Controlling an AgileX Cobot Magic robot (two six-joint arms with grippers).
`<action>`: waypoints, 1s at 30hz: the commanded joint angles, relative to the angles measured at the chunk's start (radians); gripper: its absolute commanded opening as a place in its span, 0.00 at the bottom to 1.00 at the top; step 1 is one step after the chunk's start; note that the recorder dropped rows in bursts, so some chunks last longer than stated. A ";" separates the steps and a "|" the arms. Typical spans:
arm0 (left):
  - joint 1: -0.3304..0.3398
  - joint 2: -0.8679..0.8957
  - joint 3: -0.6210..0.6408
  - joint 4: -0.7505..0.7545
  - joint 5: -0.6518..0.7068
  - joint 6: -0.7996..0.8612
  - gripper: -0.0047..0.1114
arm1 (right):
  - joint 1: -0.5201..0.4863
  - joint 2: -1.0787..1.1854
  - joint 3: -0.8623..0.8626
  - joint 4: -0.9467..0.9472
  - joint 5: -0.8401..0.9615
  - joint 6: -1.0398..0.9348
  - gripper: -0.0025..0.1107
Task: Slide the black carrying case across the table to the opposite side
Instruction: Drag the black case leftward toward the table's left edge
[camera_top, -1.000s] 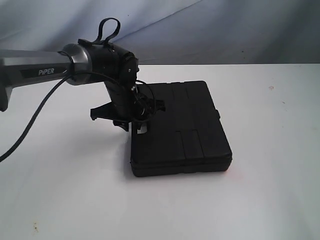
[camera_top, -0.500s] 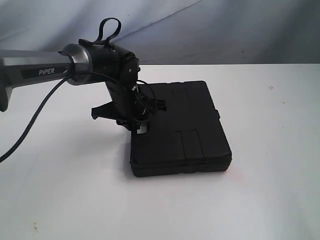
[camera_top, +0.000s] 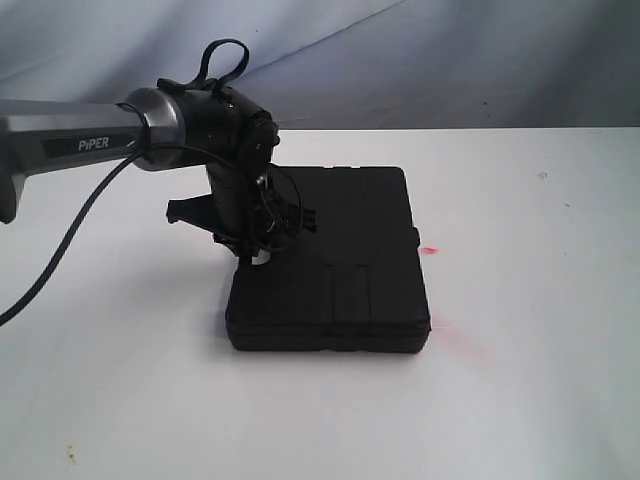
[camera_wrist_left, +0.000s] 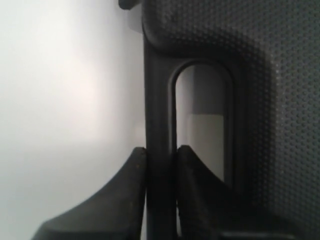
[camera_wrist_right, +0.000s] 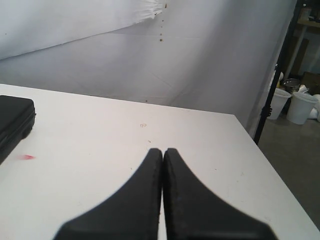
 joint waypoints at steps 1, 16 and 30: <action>0.005 -0.006 -0.004 0.079 0.046 0.026 0.04 | -0.006 -0.003 0.004 0.007 -0.002 0.002 0.02; 0.131 -0.104 0.061 0.021 -0.007 0.140 0.04 | -0.006 -0.003 0.004 0.007 -0.002 0.002 0.02; 0.274 -0.209 0.320 0.021 -0.197 0.189 0.04 | -0.006 -0.003 0.004 0.007 -0.002 0.002 0.02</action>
